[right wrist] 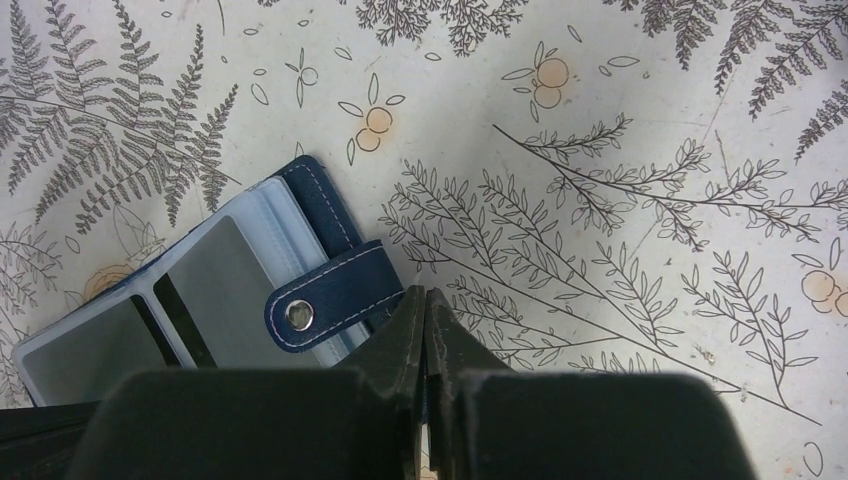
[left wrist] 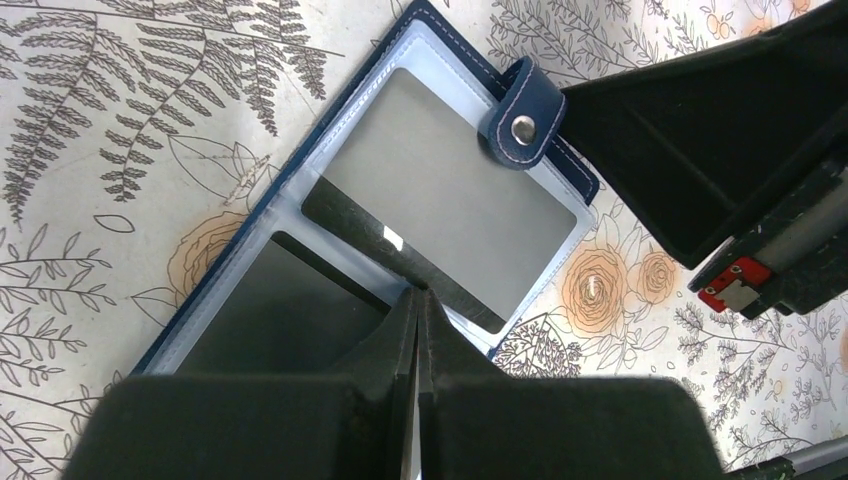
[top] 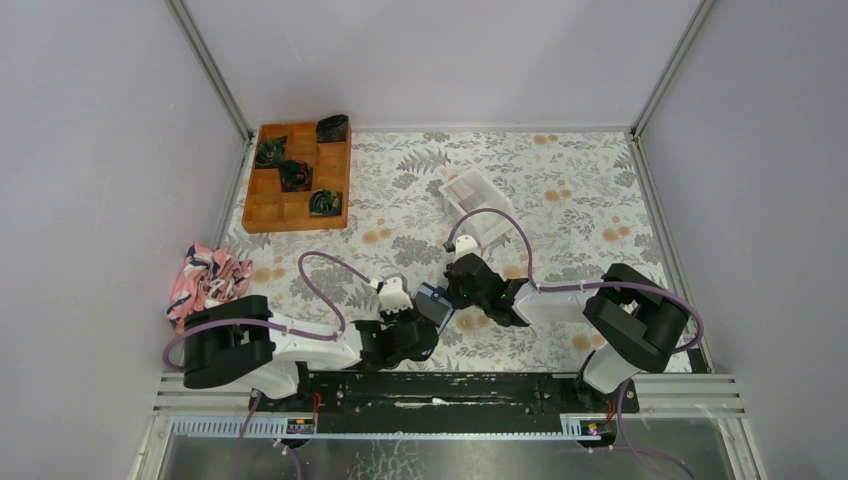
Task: Put the credit cards into the card holder
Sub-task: Insert the credit card into the card holder.
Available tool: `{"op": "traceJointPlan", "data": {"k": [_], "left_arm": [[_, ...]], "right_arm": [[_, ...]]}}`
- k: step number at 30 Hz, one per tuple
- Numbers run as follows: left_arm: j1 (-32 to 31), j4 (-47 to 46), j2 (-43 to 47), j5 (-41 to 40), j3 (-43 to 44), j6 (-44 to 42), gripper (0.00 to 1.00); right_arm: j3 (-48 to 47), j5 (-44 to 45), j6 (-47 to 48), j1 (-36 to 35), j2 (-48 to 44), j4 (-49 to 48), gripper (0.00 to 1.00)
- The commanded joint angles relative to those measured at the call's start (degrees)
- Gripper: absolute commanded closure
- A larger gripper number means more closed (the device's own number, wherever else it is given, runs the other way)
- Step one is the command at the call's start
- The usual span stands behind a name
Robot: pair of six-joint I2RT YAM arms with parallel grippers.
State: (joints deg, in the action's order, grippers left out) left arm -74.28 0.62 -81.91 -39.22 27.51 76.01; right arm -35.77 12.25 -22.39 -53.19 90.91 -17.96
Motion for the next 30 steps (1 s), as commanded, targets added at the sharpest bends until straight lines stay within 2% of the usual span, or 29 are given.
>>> {"op": "traceJointPlan", "data": {"k": [1,9,15,19,23,30], "left_arm": [[-0.4,3.0,1.3,-4.0,-1.6,1.3,1.00],[-0.4,4.1,3.5,-9.8,-1.9,2.8,1.00],[-0.4,1.6,2.4,-11.7,-1.2,0.6,1.00],[-0.4,3.5,2.1,-11.2,0.2,0.6,1.00],[-0.7,3.7,6.6,-10.2,-0.8,-1.3,1.00],[-0.7,6.9,8.7,-4.2,0.2,-5.2,1.00]], "right_arm": [[0.0,-1.5,-1.2,0.3,0.3,-2.4,0.98],[0.5,-2.2,-1.8,0.2,0.8,-2.9,0.97],[0.6,-2.8,-2.2,0.1,1.0,-3.1,0.97],[0.7,-2.2,-2.3,0.1,0.9,-2.9,0.98],[0.5,-2.0,-2.2,0.1,0.9,-2.7,0.98],[0.4,-2.2,-2.3,0.1,1.1,-2.8,0.97]]}}
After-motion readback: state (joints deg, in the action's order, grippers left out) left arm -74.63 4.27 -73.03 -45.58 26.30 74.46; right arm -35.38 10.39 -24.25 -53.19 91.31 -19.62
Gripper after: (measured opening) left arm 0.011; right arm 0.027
